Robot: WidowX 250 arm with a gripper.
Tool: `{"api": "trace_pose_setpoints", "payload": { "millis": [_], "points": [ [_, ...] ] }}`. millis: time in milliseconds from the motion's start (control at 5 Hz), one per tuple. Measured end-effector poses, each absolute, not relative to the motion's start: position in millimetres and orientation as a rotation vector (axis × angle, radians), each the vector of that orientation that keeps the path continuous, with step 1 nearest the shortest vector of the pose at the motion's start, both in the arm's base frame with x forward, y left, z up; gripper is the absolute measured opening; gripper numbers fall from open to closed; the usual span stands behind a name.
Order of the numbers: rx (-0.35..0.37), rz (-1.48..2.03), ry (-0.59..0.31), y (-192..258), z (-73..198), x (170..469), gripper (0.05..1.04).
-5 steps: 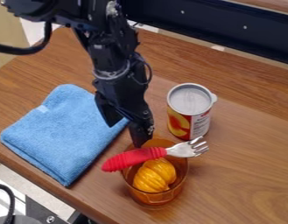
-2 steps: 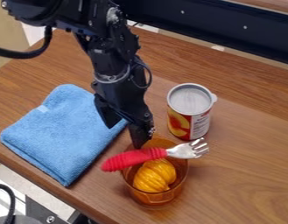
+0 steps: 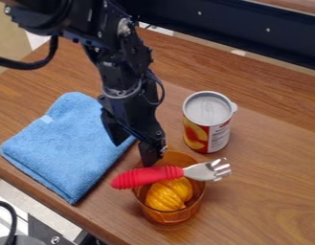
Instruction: Moved the red fork and orange bowl to the top left of the table
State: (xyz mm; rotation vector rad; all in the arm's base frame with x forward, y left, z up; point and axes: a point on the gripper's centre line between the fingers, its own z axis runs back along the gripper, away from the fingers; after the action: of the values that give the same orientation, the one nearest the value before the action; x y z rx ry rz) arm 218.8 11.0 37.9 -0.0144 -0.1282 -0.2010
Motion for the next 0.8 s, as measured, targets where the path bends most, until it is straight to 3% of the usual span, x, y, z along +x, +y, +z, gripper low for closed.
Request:
{"api": "trace_pose_setpoints", "payload": {
  "millis": [600, 800],
  "points": [
    [0.028, -0.17, -0.097, 12, 26, 220, 0.999],
    [0.042, -0.174, -0.091, 13, 21, 220, 0.955]
  ]
}}
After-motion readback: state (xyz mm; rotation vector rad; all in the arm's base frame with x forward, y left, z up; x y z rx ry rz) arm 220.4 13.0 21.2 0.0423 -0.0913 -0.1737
